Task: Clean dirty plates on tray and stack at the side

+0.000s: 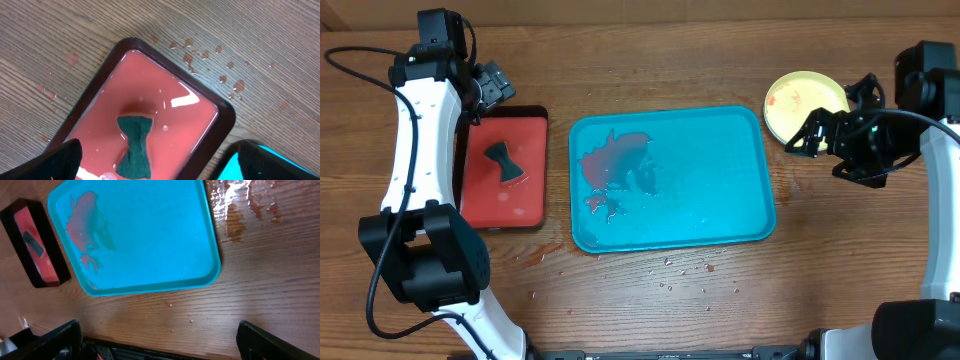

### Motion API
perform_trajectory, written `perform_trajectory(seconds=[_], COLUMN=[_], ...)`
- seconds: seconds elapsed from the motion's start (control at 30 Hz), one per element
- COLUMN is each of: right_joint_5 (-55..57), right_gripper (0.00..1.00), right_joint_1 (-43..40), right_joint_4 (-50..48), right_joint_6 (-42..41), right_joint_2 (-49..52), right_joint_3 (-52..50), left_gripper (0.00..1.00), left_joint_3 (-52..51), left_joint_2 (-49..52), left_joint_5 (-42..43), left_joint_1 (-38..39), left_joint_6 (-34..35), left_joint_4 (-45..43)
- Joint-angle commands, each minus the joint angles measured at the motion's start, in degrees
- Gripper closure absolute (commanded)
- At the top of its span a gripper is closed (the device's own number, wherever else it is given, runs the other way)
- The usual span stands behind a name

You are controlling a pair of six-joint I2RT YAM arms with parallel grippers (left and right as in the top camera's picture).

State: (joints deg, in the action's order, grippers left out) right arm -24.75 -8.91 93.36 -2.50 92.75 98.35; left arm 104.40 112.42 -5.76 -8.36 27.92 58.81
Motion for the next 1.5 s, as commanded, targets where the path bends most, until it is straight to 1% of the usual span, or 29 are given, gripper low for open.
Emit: perform_trajectory(seconds=[0.0,0.3,0.4,0.47,0.57,0.67,0.8,0.9,1.0,1.13,1.3,1.47], right_joint_5=[-0.35,0.22,0.24,0.22,0.33,1.92,5.95,7.17,7.37,7.34,6.62,6.73], right_gripper=[0.00,0.00,0.00,0.00,0.00,0.00,0.00,0.00,0.00,0.00,0.00,0.00], right_joint_1=[0.22,0.85,1.88,3.72,8.37,13.05,17.00,17.38,16.94,16.65,15.76,15.50], right_joint_4=[-0.07,1.25,-1.11,-4.66,-11.67,-15.15,-16.39,-17.42,-21.07,-29.07,-43.28,-56.15], right_joint_6=[0.85,1.31,1.57,3.10,6.25,7.50,7.50,7.50,7.50,7.50,7.45,7.52], right_joint_2=[0.00,0.00,-0.31,-1.55,-5.90,-11.23,-18.60,-24.87,-31.45,-41.46,-54.90,-64.72], right_joint_3=[0.35,0.33,0.28,0.28,0.28,0.24,0.15,-2.12,-7.98,-21.51,-41.53,-57.53], left_gripper=[0.00,0.00,0.00,0.00,0.00,0.00,0.00,0.00,0.00,0.00,0.00,0.00], left_joint_3=[0.72,0.72,0.72,0.72,0.72,0.72,0.72,0.72,0.72,0.72,0.72,0.72], left_joint_2=[-0.50,-0.50,-0.50,-0.50,-0.50,-0.50,-0.50,-0.50,-0.50,-0.50,-0.50,-0.50], left_joint_5=[-0.20,-0.20,-0.20,-0.20,-0.20,-0.20,-0.20,-0.20,-0.20,-0.20,-0.20,-0.20], left_joint_1=[0.02,0.04,0.04,0.04,0.02,0.04,0.04,0.04,0.04,0.04,0.02,0.04], left_joint_6=[-0.50,-0.50,-0.52,-0.50,-0.50,-0.50,-0.50,-0.50,-0.50,-0.50,-0.52,-0.52], left_joint_4=[0.13,0.13,0.13,0.13,0.13,0.11,0.13,0.13,0.11,0.11,0.11,0.13])
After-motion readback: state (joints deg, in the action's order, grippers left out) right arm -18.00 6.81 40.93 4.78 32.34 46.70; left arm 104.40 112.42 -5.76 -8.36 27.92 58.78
